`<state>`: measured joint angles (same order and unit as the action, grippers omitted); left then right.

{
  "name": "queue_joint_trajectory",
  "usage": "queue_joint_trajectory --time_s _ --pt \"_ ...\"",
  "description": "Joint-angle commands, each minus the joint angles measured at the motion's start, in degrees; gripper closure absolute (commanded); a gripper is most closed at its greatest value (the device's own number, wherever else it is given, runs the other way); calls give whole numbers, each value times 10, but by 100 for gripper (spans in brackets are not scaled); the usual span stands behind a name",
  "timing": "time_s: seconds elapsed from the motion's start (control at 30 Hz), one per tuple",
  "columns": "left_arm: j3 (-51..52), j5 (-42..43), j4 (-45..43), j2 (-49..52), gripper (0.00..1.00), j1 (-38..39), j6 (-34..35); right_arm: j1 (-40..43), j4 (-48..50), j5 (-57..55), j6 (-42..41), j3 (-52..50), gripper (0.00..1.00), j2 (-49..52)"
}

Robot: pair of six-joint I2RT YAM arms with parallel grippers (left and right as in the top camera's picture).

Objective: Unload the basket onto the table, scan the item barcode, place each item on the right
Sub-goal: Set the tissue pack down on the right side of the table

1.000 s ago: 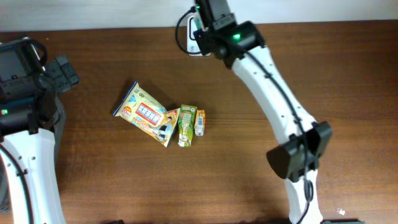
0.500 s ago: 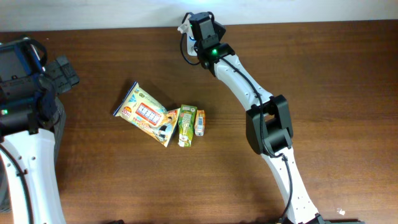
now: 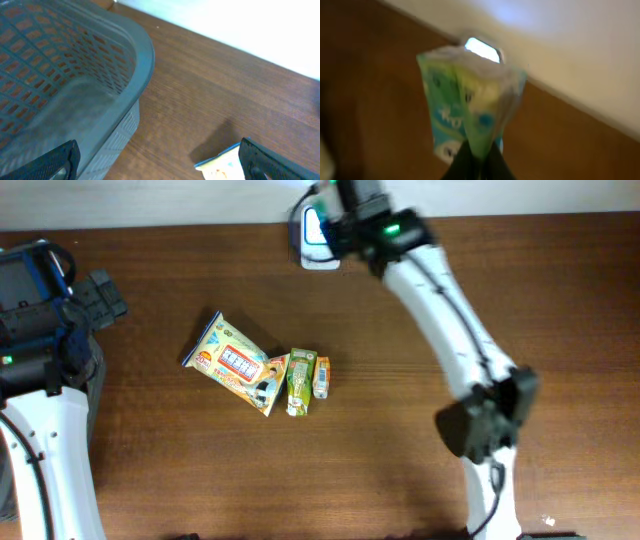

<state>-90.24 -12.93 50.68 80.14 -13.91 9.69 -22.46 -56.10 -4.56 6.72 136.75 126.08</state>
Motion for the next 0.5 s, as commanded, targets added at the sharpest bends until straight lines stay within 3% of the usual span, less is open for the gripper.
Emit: queue_joint_trajectory --time_s 0.0,0.07,0.13,0.33,0.43,0.47 --pt "-7 -4 -2 -6 1 -2 -3 69 -152 41 -90 2 96 -42" --pt "-7 -4 -2 -6 1 -2 -3 144 -263 40 -107 -17 96 -35" --pt "-7 -4 4 -6 1 -2 -3 210 -279 40 -118 -79 96 -34" --pt "-7 -4 6 -6 1 -2 -3 334 -88 104 -134 -381 96 -29" --pt "-7 -4 6 -6 1 -2 -3 377 -70 103 -148 -402 96 -29" --pt "-7 -4 8 -6 1 -2 -3 397 -77 126 -147 -400 85 -29"
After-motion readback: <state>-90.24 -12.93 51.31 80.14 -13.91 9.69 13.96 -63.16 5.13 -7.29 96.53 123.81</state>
